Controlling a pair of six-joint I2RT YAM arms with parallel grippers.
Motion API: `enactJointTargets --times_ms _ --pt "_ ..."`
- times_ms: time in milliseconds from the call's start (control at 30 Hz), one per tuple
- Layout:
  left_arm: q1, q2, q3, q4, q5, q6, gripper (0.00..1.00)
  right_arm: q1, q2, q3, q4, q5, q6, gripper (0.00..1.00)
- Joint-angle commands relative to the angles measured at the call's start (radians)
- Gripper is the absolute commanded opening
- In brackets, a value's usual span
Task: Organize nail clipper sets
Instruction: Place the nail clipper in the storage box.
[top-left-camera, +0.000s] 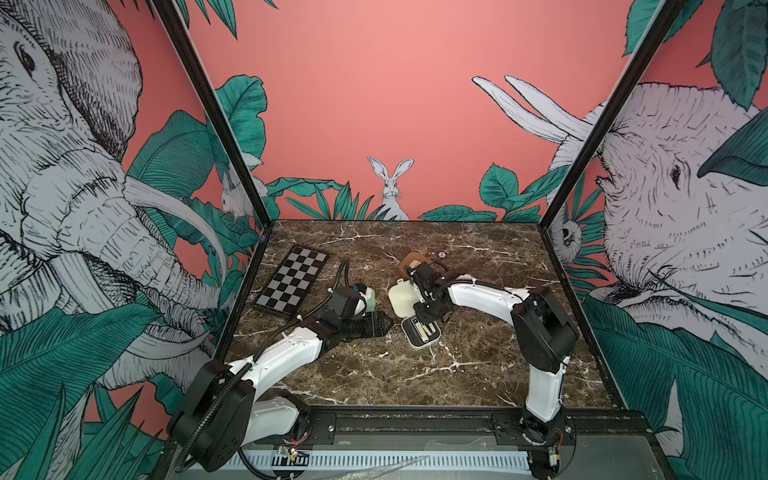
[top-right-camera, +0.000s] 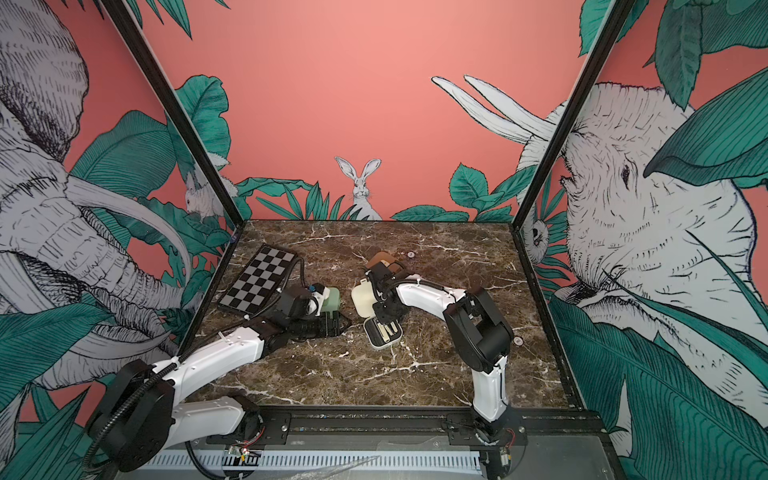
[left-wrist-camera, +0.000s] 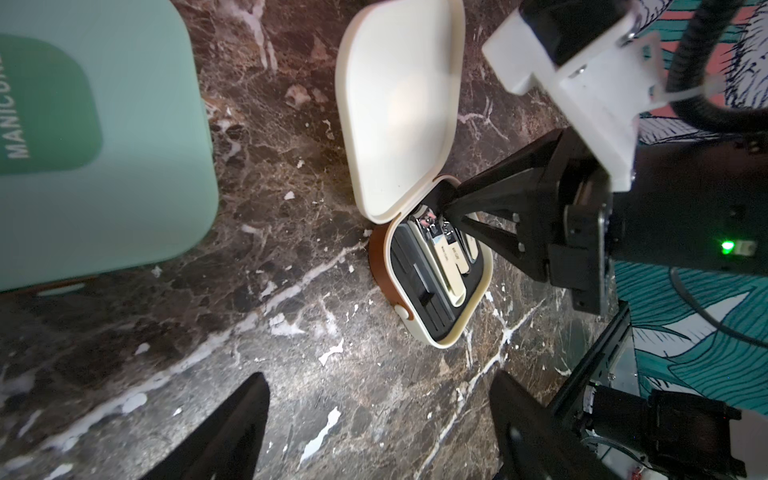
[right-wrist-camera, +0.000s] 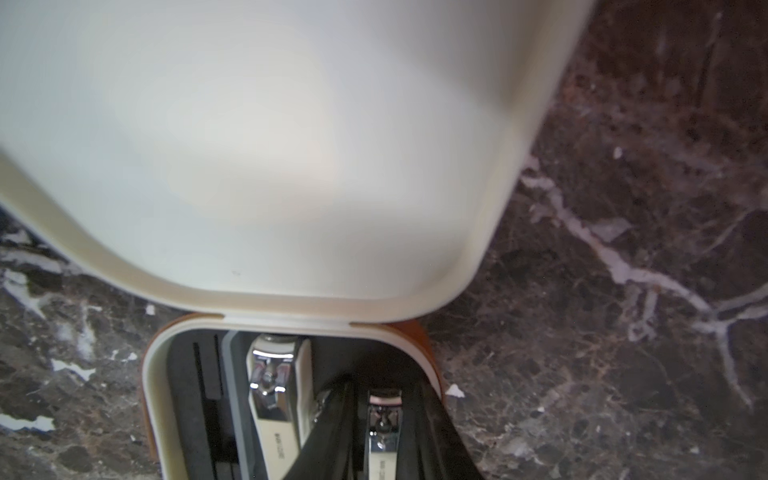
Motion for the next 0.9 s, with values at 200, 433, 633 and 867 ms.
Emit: enactJointTargets --times_ms 200,433,633,867 --pt "-0.006 -0.006 0.012 0.011 0.001 -0.005 0.85 0.004 -0.046 0.045 -0.034 0.043 0.022 0.39" --pt "-0.006 -0.002 0.017 0.011 0.002 -0.003 0.85 0.005 -0.024 0.038 -0.030 0.028 0.021 0.10" --pt "-0.007 0.000 0.017 0.007 0.001 -0.003 0.85 0.004 0.000 0.016 -0.021 0.002 0.026 0.02" --pt "-0.006 -0.003 0.031 0.000 -0.012 -0.001 0.86 0.005 -0.010 -0.064 0.022 -0.015 0.051 0.01"
